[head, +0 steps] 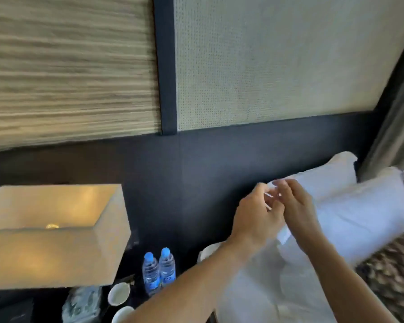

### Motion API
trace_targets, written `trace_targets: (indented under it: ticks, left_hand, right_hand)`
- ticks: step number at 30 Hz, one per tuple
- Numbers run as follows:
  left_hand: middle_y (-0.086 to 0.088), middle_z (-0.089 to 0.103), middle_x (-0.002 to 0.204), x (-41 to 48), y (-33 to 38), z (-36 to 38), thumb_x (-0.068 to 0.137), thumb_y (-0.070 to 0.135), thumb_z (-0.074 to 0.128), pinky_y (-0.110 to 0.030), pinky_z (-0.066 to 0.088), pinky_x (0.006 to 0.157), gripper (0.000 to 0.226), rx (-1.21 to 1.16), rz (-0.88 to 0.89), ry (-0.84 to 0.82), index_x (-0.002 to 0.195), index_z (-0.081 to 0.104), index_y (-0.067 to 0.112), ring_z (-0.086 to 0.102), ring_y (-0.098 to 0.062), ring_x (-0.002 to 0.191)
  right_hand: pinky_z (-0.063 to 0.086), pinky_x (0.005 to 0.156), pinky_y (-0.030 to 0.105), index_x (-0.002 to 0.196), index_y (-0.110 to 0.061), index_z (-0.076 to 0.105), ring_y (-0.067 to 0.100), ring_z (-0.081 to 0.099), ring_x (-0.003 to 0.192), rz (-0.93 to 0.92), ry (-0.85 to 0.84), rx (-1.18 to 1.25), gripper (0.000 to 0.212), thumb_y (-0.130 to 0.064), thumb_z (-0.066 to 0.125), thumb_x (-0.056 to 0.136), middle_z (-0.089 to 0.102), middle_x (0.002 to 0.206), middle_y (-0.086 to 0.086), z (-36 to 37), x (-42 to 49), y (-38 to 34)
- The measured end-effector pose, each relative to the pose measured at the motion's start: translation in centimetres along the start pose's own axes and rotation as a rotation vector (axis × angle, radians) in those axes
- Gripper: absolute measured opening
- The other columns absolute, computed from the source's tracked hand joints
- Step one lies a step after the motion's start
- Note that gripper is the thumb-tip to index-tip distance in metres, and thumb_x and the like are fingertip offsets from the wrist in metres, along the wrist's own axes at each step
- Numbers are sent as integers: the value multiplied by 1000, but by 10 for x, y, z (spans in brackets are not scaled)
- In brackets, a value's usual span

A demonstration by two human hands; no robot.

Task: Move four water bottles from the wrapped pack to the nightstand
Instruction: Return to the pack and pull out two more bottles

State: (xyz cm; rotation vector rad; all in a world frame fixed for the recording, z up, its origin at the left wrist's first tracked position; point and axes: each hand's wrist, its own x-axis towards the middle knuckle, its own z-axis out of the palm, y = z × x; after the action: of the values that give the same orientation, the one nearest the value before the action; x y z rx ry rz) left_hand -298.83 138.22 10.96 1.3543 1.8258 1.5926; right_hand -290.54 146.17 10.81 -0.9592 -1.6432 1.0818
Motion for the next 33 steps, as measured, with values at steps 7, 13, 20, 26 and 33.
trace_targets:
  ticks: [7, 13, 20, 26, 33]
  left_hand:
    - [13, 66, 86, 58, 292, 1, 96, 48, 55, -33, 47, 69, 18, 228, 270, -256, 97, 55, 30, 62, -14, 81]
    - [3, 69, 105, 20, 481, 80, 96, 37, 58, -36, 55, 84, 24, 294, 596, -449, 114, 62, 21, 67, -19, 95]
    - [-6, 56, 148, -153, 591, 237, 97, 36, 60, -42, 44, 110, 46, 257, 918, -897, 142, 54, 28, 55, -27, 132]
    - [-14, 59, 144, -407, 659, 333, 93, 29, 65, -35, 46, 105, 49, 104, 1083, -1355, 141, 57, 26, 58, -32, 129]
    - [-8, 58, 141, -716, 748, 343, 90, 36, 61, -41, 47, 105, 51, -144, 1317, -1660, 140, 54, 32, 58, -28, 129]
  right_hand:
    - [48, 65, 16, 97, -24, 65, 6, 67, 77, -134, 171, -238, 12, -31, 56, 99, 74, 87, -8, -185, 34, -251]
    - [44, 67, 21, 112, -28, 65, 12, 67, 86, -160, 377, -546, 16, -33, 56, 100, 69, 97, -7, -387, -47, -368]
    - [47, 88, 26, 143, -23, 57, 17, 67, 106, 207, 740, -794, 55, -37, 72, 91, 73, 119, 8, -575, -285, -377]
    - [45, 94, 29, 152, -20, 45, 29, 60, 126, 642, 1112, -798, 68, -40, 71, 92, 64, 137, 13, -662, -565, -394]
    - [39, 84, 26, 150, -26, 45, 16, 56, 106, 781, 1572, -756, 66, -45, 68, 91, 63, 135, 7, -694, -865, -477]
